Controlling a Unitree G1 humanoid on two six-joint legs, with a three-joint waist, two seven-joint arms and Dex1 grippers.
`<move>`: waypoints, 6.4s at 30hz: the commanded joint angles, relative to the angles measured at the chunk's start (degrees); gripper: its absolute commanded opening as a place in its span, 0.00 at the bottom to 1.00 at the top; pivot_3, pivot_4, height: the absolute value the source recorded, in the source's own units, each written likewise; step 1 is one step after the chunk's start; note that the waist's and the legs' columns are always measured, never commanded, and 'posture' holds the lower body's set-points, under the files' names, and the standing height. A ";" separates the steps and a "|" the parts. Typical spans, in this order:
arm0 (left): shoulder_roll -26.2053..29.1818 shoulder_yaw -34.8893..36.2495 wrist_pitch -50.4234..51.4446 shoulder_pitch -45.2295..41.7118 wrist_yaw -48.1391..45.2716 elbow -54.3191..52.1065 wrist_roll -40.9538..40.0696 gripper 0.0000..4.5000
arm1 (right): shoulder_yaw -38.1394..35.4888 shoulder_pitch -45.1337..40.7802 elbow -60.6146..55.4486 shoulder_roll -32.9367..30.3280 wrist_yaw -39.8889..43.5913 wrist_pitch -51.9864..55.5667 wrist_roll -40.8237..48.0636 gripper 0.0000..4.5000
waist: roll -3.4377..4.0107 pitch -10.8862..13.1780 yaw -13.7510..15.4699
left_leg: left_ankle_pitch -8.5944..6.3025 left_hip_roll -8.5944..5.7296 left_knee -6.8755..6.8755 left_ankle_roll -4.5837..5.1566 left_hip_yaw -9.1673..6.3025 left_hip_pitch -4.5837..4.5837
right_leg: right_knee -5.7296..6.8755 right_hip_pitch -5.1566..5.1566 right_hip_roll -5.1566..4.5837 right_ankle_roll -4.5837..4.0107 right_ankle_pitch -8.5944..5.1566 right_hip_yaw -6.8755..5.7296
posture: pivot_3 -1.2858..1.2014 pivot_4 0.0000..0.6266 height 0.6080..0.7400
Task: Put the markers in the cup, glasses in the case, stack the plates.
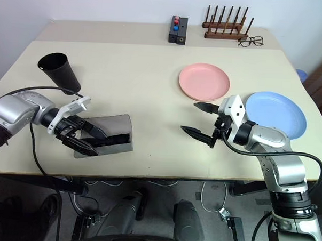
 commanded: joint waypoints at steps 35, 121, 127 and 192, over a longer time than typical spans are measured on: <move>-19.77 29.25 -18.11 -9.43 13.22 34.36 28.64 0.01 | 1.29 -3.31 -2.47 0.46 1.02 2.02 2.31 1.00 | -0.02 0.01 0.98 | 0.01 -0.01 0.04 0.00 0.02 -0.16 | 0.01 0.00 0.07 0.14 0.08 -0.03 | 0.52 0.24 1.00; -23.41 44.44 4.87 4.11 8.27 -6.31 8.15 0.98 | -9.69 1.40 21.59 -15.72 -12.04 5.19 -14.23 1.00 | 0.13 -0.02 0.95 | 0.04 0.01 0.03 -0.04 0.10 -0.13 | 0.04 0.09 0.05 0.11 0.08 0.01 | 0.52 0.24 1.00; -22.97 43.92 4.99 4.45 8.32 -6.53 7.93 1.00 | -6.83 3.01 24.15 -16.12 -11.61 5.93 -17.34 0.83 | 0.13 -0.03 0.96 | 0.04 0.02 0.03 -0.04 0.10 -0.13 | 0.03 0.10 0.04 0.10 0.08 0.01 | 0.52 0.24 1.00; -21.38 50.75 8.86 15.29 20.67 -19.66 0.61 1.00 | -1.72 -14.59 22.30 -3.66 -10.02 12.87 -14.40 0.99 | 0.19 0.00 -0.55 | 0.32 0.07 -0.95 -0.46 0.06 0.43 | 0.00 0.15 0.07 -0.17 0.00 0.10 | 0.52 0.24 1.00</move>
